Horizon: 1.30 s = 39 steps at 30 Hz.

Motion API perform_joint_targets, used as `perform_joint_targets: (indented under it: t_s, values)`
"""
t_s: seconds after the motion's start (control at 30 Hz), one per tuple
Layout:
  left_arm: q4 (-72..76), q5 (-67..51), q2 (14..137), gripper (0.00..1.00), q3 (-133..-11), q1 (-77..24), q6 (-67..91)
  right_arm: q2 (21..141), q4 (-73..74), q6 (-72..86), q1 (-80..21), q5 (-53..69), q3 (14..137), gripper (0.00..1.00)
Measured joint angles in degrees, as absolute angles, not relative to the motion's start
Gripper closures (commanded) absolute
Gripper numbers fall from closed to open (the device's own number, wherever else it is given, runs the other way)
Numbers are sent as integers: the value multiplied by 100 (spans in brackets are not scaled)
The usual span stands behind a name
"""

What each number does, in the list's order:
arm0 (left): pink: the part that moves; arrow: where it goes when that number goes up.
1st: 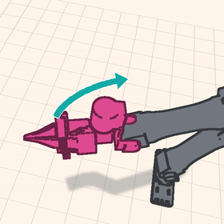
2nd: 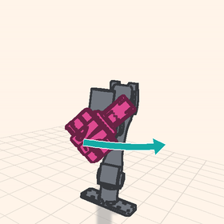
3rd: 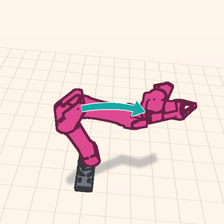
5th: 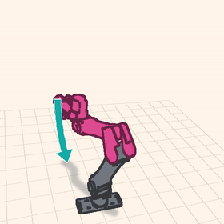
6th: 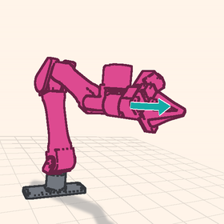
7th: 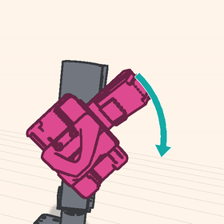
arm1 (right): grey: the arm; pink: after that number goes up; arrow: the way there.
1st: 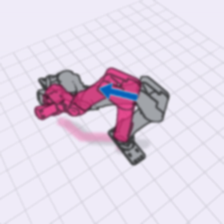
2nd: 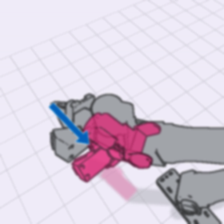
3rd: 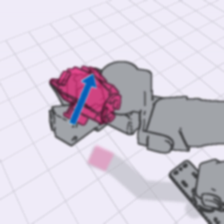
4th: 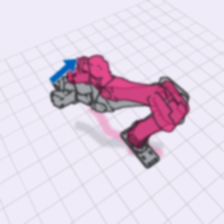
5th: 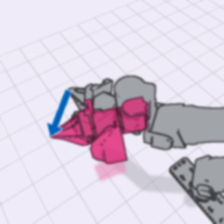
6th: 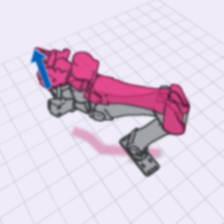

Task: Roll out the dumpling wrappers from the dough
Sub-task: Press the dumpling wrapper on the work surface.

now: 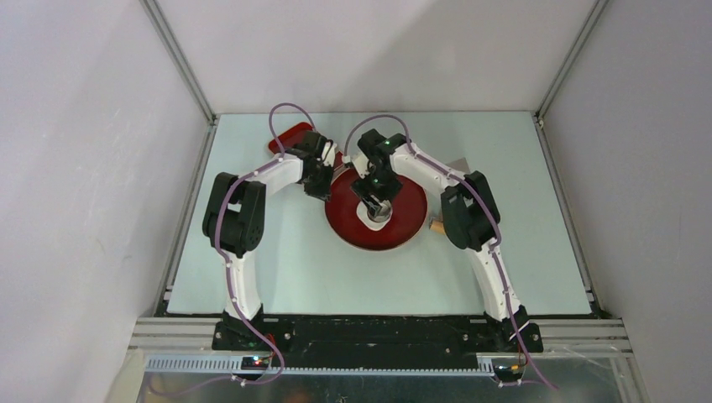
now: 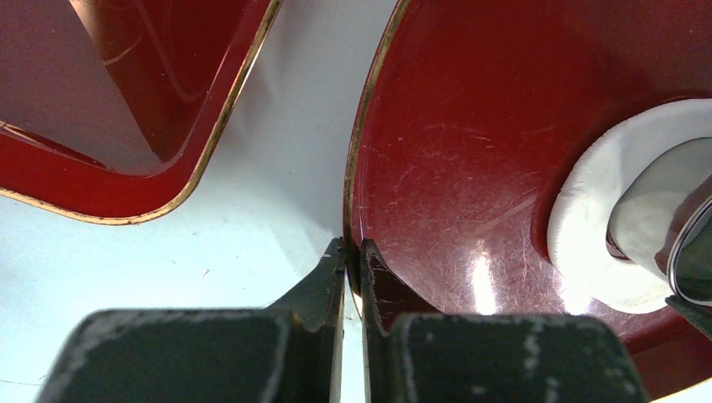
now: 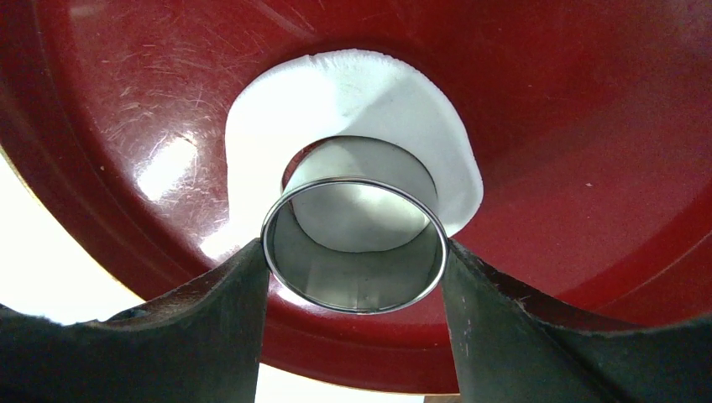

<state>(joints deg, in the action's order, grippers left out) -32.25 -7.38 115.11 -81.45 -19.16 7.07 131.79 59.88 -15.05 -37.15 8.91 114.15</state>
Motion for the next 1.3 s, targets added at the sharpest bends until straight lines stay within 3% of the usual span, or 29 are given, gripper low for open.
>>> perform_joint_targets:
  t_s: [0.27,0.57,1.0,1.3]
  values:
    - [-3225,-740,11511,96,-8145,-1914,709,13166,5940,-1496,-3638,1378,11362,59]
    - [-3225,-740,11511,96,-8145,-1916,709,12818,5310,-1461,-3750,1118,10709,57]
    - [-3225,-740,11511,95,-8145,-1916,709,12696,5162,-1468,-3809,998,10551,34]
    - [-3225,-740,11511,91,-8145,-1916,709,12693,5190,-1540,-3809,1039,10567,33]
